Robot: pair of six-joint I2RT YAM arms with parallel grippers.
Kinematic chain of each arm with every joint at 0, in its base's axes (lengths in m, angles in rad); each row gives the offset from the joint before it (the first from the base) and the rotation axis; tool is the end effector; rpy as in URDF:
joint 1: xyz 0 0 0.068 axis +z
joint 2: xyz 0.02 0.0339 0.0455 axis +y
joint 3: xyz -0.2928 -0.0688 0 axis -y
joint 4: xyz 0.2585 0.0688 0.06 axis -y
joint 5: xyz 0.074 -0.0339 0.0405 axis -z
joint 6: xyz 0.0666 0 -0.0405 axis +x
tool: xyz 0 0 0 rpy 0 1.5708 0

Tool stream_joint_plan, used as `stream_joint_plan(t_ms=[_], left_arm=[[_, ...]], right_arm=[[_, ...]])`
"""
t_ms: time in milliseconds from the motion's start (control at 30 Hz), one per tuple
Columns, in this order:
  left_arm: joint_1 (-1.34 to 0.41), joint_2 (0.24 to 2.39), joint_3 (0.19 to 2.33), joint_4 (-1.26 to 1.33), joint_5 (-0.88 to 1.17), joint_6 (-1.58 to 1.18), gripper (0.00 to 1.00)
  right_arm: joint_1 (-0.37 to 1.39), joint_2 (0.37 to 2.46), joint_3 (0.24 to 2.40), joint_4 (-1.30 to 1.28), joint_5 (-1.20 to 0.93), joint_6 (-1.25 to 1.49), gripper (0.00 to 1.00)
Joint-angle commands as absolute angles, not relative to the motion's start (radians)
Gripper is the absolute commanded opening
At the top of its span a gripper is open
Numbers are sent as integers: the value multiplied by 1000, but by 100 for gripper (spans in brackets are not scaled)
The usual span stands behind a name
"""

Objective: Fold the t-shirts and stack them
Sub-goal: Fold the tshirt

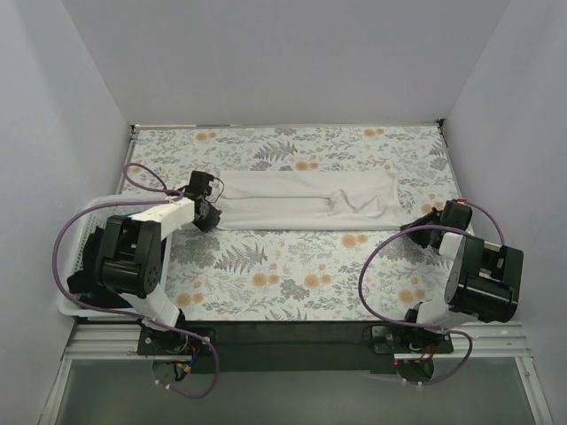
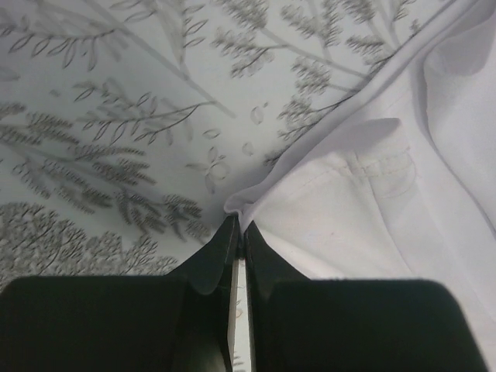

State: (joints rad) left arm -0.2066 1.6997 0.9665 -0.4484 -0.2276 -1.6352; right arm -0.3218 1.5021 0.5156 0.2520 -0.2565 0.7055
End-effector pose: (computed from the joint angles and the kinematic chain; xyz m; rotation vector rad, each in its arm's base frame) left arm 0.3384 -0.0556 0.1470 -1.8265 2.0132 -0.2385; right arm 0.2855 -0.0774 0.1303 1.0250 2.0877 0.4907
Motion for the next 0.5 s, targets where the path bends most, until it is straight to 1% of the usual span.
stream_joint_plan(t_ms=[0, 100, 133, 200, 267, 300, 333, 367, 400, 433, 467], left_arm=[[-190, 1629, 864, -607, -266, -1658, 0], [-190, 1536, 780, -624, -221, -1670, 1], [-190, 1510, 741, -627, -206, -1674, 5], [-192, 1433, 706, -627, -178, -1677, 8], [-192, 1366, 677, -629, -146, -1681, 15], [-192, 1347, 673, -629, -140, -1677, 18], [-192, 1330, 676, -630, -137, -1672, 23], [-192, 1297, 690, -644, -143, -1666, 36], [-192, 1278, 702, -652, -150, -1655, 41], [-192, 1261, 713, -670, -164, -1649, 46], [-193, 1229, 725, -678, -182, -1638, 55]], right_arm=[[-337, 1436, 488, 78, -184, 643, 1], [-337, 1361, 454, 2, -170, 626, 1], [-337, 1339, 443, -30, -163, 624, 1], [-337, 1296, 417, -64, -156, 618, 1], [-337, 1234, 384, -81, -153, 606, 8], [-337, 1195, 376, -98, -158, 598, 17], [-337, 1174, 370, -106, -166, 580, 20], [-336, 1149, 371, -113, -173, 574, 23], [-333, 1093, 377, -133, -175, 566, 29], [-312, 1062, 385, -141, -170, 558, 32], [-292, 1031, 414, -149, -141, 543, 36]])
